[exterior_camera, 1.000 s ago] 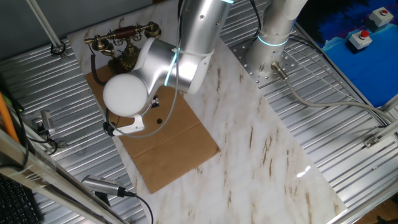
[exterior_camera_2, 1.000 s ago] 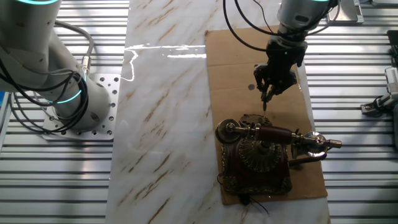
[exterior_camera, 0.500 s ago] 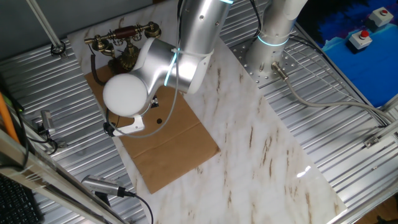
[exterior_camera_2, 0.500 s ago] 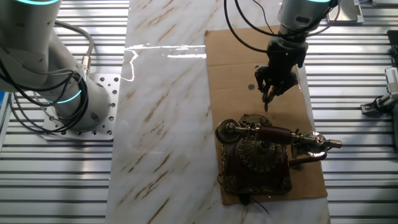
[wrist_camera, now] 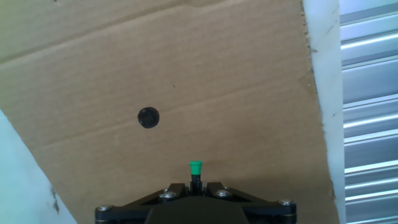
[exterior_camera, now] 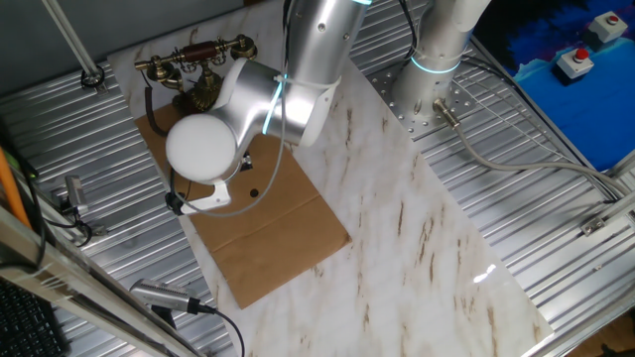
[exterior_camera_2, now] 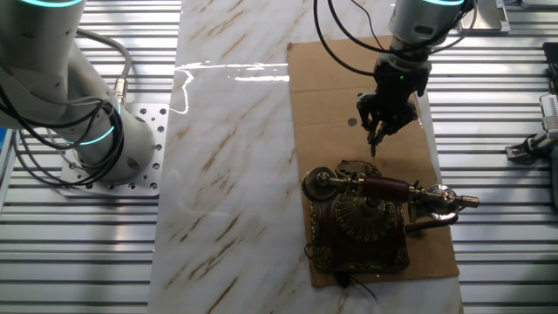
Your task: Dial a number on an old rotary phone
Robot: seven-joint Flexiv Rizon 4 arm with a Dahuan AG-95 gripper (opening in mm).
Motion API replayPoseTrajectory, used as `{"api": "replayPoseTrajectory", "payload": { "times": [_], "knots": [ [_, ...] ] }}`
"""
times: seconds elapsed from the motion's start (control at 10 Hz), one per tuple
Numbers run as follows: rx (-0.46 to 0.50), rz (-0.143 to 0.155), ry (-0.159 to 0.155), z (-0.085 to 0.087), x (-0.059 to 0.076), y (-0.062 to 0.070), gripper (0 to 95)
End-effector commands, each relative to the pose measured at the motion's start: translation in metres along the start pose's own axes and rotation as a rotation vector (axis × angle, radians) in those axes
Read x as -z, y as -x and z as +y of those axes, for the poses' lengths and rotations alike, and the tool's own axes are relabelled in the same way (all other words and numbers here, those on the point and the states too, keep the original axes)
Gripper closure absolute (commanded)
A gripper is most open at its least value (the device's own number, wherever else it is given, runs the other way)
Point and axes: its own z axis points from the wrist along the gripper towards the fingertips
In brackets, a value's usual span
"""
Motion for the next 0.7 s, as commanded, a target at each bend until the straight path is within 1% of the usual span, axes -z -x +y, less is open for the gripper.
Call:
{"api": "replayPoseTrajectory", "payload": {
  "times": [0.1,0.4,0.7],
  "knots": [
    [0.0,-0.005,0.001,-0.0006,-0.0004,0.0,95.0],
    [-0.004,-0.008,-0.001,-0.0014,-0.0022,-0.0007,95.0],
    [-0.002,-0.015,0.0,-0.0053,-0.0068,-0.0022,95.0]
  ]
}}
